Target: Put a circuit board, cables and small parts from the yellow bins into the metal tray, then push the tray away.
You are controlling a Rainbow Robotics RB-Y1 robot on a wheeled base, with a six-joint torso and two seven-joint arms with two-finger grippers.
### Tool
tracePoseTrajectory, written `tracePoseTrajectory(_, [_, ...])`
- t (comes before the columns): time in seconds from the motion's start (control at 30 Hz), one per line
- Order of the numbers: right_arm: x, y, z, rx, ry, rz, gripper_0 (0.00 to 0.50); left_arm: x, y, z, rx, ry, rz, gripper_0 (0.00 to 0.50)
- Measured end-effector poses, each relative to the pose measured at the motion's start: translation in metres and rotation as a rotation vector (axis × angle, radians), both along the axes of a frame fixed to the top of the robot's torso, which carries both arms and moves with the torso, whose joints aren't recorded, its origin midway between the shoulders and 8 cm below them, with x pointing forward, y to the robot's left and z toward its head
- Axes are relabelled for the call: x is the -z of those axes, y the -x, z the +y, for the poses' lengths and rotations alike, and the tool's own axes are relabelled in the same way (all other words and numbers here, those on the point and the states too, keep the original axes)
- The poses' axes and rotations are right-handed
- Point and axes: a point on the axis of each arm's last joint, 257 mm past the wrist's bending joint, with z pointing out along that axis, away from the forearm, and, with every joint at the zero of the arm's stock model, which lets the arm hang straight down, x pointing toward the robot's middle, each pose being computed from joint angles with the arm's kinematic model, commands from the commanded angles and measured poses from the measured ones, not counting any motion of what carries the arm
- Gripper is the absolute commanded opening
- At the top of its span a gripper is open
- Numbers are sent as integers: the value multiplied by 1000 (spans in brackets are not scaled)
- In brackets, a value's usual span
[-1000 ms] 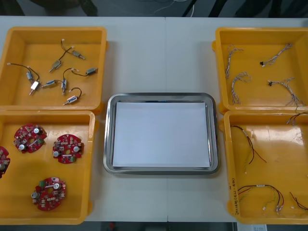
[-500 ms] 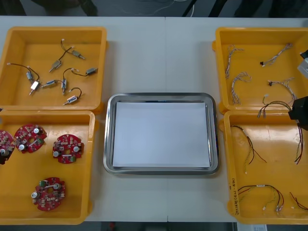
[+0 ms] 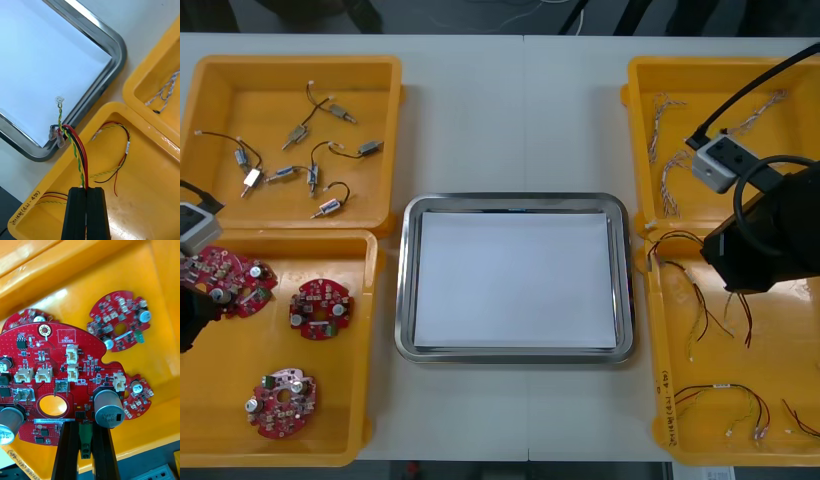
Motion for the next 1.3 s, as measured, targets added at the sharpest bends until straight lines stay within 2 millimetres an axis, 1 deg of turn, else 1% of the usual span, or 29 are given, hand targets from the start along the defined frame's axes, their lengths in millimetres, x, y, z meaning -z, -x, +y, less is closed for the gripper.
tracePoseTrajectory(0.17, [1, 5, 18, -70, 29, -5, 0, -4, -7, -18, 51, 2, -2, 0])
tracePoseTrajectory(0.33, [3, 5, 25, -99, 52, -4, 0, -7, -14, -37, 88, 14, -7, 0])
tracePoseTrajectory(0.5, [6, 4, 26, -100, 67, -7, 0, -9, -19, -63, 143, 33, -11, 0])
tracePoseTrajectory(0.63, [5, 4, 26, -100, 68, -8, 0, -9, -20, -88, 166, 54, -8, 0])
tracePoseTrajectory(0.7, [5, 4, 25, -99, 68, -8, 0, -8, -20, -100, 135, 77, -5, 0])
tracePoseTrajectory(0.8, [5, 4, 24, -98, 72, -8, 0, -6, -22, -117, 39, 130, -4, 0])
tracePoseTrajectory(0.93, [5, 4, 22, -95, 79, -9, 0, -1, -26, -135, -64, 177, -12, 0])
tracePoseTrajectory(1.17, [7, 5, 20, -97, 89, -5, 0, 10, -30, -170, 21, 138, -36, 0])
tracePoseTrajectory(1.3, [8, 5, 20, -100, 96, -1, 0, 15, -30, -194, 79, 123, -51, 0])
